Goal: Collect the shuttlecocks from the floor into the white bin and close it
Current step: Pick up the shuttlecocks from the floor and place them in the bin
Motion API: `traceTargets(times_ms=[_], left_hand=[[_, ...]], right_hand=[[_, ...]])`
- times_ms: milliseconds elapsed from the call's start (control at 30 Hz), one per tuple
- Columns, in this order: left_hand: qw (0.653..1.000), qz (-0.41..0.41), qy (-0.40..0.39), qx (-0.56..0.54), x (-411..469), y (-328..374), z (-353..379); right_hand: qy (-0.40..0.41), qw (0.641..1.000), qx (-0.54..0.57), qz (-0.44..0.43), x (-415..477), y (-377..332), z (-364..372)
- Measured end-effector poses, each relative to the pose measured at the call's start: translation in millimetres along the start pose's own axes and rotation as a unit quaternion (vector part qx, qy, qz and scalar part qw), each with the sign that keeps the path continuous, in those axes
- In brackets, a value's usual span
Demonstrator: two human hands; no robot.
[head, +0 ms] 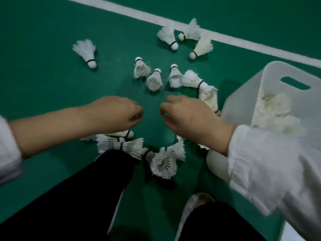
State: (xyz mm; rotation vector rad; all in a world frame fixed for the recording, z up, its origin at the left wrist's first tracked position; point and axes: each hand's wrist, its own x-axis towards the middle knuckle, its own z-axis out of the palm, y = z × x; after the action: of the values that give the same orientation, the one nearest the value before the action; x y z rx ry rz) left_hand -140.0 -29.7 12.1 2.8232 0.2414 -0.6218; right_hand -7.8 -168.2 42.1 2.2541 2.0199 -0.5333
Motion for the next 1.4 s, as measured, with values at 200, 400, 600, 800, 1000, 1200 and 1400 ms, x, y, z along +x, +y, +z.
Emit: traceTargets(times_ms=[200, 400, 600, 800, 1000, 1200, 1400], left_hand=[[0.985, -0.145, 0.006, -0.091, -34, -65, 35], [0.961, -0.245, 0.016, -0.125, -70, -97, 62], [0.952, -0.258, 0.033, -0.158, -87, -102, 87], [0.964, -0.224, 0.008, -0.14, -81, -87, 109], [0.965, -0.21, 0.13, -0.084, -74, -81, 124], [0.899, -0.281, 0.241, -0.233, -72, -93, 109], [0.609, -0.382, 0.165, -0.675, -75, -89, 98]], right_hand=[[-0.073, 0.993, 0.088, 0.004, 69, -31, 55], [-0.074, 0.983, 0.168, -0.004, 104, -68, 81], [-0.091, 0.985, 0.142, -0.029, 114, -83, 92], [-0.07, 0.992, 0.102, -0.03, 112, -78, 87], [0.02, 0.991, 0.123, 0.038, 106, -58, 74], [0.029, 0.981, 0.174, 0.076, 98, -56, 85], [0.029, 0.982, 0.167, 0.082, 99, -55, 84]])
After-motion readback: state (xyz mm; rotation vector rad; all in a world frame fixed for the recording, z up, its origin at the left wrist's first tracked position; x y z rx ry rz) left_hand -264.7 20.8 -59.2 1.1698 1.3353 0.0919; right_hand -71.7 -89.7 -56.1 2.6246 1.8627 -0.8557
